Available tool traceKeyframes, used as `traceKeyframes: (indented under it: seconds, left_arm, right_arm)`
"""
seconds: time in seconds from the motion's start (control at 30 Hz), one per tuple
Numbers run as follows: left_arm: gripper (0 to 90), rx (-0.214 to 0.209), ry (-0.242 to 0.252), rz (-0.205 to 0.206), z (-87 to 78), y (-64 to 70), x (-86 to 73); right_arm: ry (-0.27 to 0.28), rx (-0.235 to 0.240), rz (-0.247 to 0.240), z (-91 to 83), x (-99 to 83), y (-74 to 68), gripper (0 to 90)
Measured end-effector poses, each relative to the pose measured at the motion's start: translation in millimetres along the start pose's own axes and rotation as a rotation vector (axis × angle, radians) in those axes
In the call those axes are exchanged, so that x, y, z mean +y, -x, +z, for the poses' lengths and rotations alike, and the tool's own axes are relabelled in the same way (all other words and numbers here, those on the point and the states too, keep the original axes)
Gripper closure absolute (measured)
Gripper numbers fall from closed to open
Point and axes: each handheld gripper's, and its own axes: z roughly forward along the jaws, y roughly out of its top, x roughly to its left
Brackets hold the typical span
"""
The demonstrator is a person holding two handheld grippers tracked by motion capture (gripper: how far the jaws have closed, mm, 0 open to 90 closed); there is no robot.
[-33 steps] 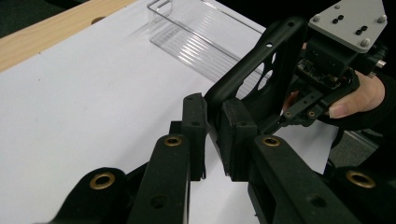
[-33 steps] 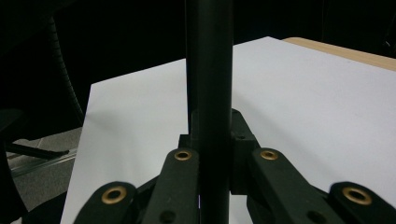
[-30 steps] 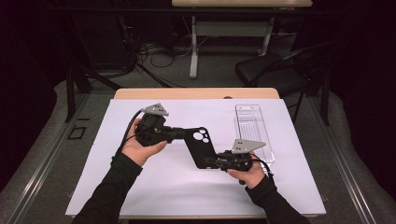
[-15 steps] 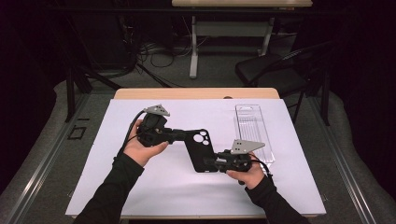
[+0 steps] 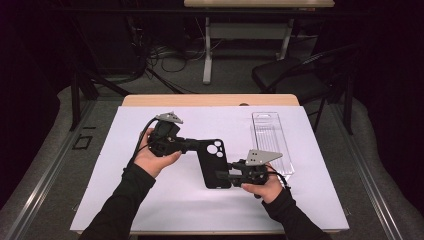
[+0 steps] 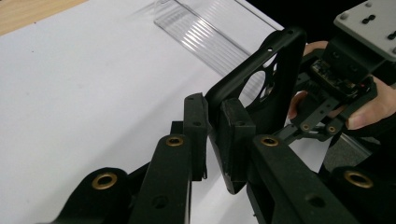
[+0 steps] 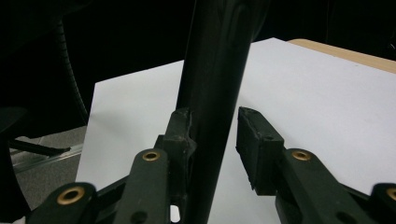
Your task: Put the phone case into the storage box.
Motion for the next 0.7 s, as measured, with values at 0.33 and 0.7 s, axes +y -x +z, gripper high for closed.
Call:
traceKeyframes:
  seconds: [0.33, 0.7]
  left_arm:
    - [83.2, 0.047, -0.008, -0.013, 6.2, 6.1, 0.6]
    - [83.2, 0.104, 0.011, -0.024, 7.4, 11.6, 1.1]
  right_arm:
    - [0.004, 0.001, 0.010, -0.3, 1.1, 0.0, 61.5]
    - [0.018, -0.043, 0.031, -4.2, 2.8, 4.8, 54.8]
